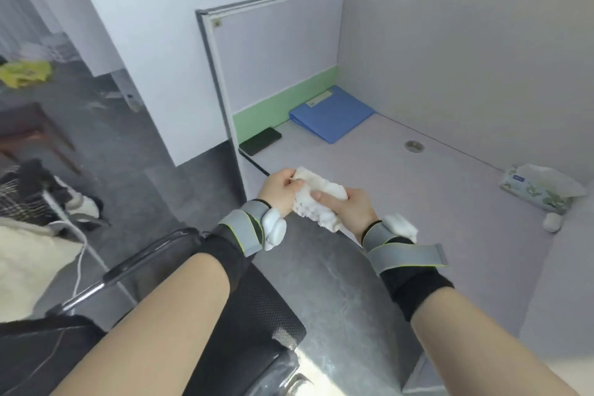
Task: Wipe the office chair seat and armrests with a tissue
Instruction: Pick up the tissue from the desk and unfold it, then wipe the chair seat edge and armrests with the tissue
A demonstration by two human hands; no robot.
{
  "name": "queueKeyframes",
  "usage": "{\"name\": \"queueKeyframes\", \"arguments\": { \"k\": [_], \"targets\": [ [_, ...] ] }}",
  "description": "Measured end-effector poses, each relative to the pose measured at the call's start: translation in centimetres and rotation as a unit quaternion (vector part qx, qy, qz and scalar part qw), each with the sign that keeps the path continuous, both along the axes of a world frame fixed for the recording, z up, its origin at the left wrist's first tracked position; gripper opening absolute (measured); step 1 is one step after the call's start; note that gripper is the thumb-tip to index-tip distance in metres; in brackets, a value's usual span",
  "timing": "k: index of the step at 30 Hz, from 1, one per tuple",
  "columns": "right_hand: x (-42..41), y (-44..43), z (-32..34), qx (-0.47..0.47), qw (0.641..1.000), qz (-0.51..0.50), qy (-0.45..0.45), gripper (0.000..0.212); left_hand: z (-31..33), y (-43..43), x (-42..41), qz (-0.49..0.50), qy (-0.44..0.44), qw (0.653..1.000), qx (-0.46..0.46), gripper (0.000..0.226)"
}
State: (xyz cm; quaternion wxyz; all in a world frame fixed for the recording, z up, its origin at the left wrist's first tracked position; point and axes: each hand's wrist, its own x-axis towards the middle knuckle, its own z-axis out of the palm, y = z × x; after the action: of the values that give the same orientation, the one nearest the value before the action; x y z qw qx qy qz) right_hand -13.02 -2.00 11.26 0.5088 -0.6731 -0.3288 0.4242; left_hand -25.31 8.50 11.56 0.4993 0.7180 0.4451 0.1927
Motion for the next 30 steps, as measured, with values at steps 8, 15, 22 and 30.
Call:
{"name": "queueKeyframes", "arguments": {
  "k": [8,15,22,30],
  "targets": [
    [-12.5,1.6,-1.0,-0.027,0.984,0.158,-0.079,0.036,-0.2,-3.4,-15.4,0.185,-0.072,0.971,-0.135,0.019],
    [-24.7,0.0,-4.8,-0.049,0.962,0.253,-0.089,0.023,-4.5,-9.4,-28.5,0.290,0.051,0.954,-0.061,0.034],
    [-29.3,-4.3,-9.4,-0.104,0.935,0.314,-0.128,0.025,-10.1,-14.8,-34.0,0.292,0.074,0.944,-0.132,0.028],
    [-30.8,-8.8,-17.9,-0.177,0.902,0.354,-0.172,0.026,-18.4,-18.9,-34.9,0.263,0.156,0.942,-0.136,0.021]
  ]
}}
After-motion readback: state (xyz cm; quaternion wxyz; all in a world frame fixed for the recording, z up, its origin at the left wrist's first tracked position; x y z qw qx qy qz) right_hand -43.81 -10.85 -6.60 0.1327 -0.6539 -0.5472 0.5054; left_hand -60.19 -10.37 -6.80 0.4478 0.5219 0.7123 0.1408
